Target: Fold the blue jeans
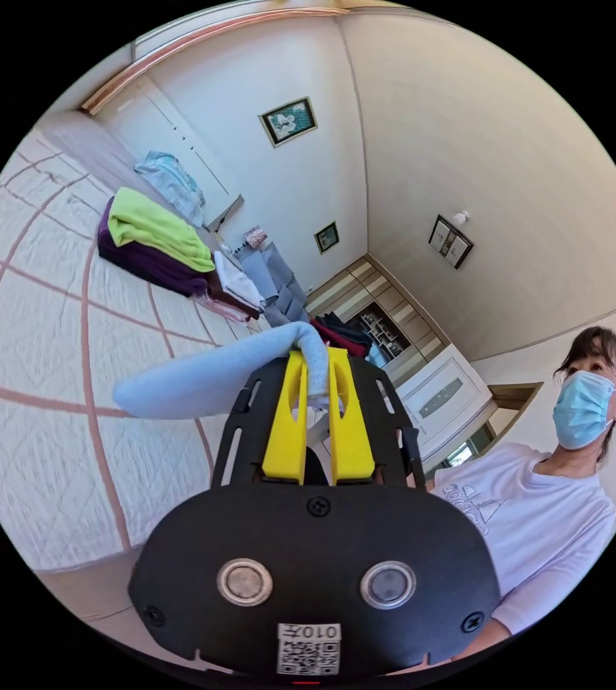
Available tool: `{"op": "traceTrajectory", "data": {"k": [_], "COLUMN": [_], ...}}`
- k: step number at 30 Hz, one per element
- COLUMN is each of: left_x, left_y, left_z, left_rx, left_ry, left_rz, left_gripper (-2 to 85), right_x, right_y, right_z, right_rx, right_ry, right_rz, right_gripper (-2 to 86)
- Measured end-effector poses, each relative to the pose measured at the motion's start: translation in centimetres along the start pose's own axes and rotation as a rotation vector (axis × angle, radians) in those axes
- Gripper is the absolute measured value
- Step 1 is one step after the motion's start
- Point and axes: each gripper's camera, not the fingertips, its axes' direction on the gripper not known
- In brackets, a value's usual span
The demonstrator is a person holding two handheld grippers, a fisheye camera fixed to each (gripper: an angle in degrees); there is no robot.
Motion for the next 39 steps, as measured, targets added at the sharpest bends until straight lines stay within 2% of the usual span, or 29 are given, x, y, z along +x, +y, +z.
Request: {"op": "traceTrajectory", "data": {"k": [6, 10, 12, 15, 17, 20, 21, 22, 24, 30, 35, 39], "left_x": [-5.6, -5.6, -8.8, -17.9, -24.0, -34.3, -37.7, -40.0, -41.5, -36.7, -39.7, -39.6], "left_y": [-17.4, -33.1, -38.1, -42.5, -42.8, -39.6, -37.7, -36.3, -35.6, -40.1, -38.2, -36.4], "left_z": [2.6, 4.3, 5.8, 9.3, 11.4, 15.8, 17.5, 18.5, 19.4, 22.3, 26.2, 27.7], "left_rx": [0.073, 0.134, 0.129, 0.099, 0.083, -0.030, -0.074, -0.067, -0.017, -0.146, -0.295, -0.179], "left_ry": [-0.044, -0.055, -0.063, -0.085, -0.112, -0.176, -0.216, -0.166, -0.078, -0.202, -0.310, -0.297], "left_rz": [0.008, 0.237, 0.206, 0.050, -0.054, -0.292, -0.378, -0.404, -0.412, -0.236, -0.346, -0.370], "left_gripper": [6.1, 6.3, 6.3, 6.0, 5.8, 5.7, 5.6, 5.6, 5.5, 5.6, 5.8, 6.6], "right_x": [2.6, -1.6, -1.9, 2.7, 10.1, 19.7, 21.1, 22.9, 22.9, 18.8, 20.5, 19.7], "right_y": [-16.2, -29.6, -34.5, -41.2, -43.6, -41.8, -41.0, -39.8, -39.5, -40.7, -38.2, -37.3], "right_z": [3.4, 2.6, 2.7, 4.9, 8.3, 12.1, 12.3, 12.1, 12.0, 12.6, 14.2, 15.0], "right_rx": [-0.041, 0.091, 0.141, 0.148, 0.092, -0.003, 0.007, 0.058, 0.071, 0.015, 0.065, 0.092], "right_ry": [-0.049, -0.021, 0.022, 0.064, 0.045, 0.104, 0.080, -0.004, -0.036, 0.131, 0.082, 0.098], "right_rz": [-0.054, -0.389, -0.475, -0.371, -0.144, 0.143, 0.164, 0.187, 0.161, 0.112, 0.175, 0.214], "right_gripper": [9.2, 9.2, 9.2, 9.4, 9.4, 9.4, 9.4, 9.4, 9.3, 9.3, 9.1, 9.1]}}
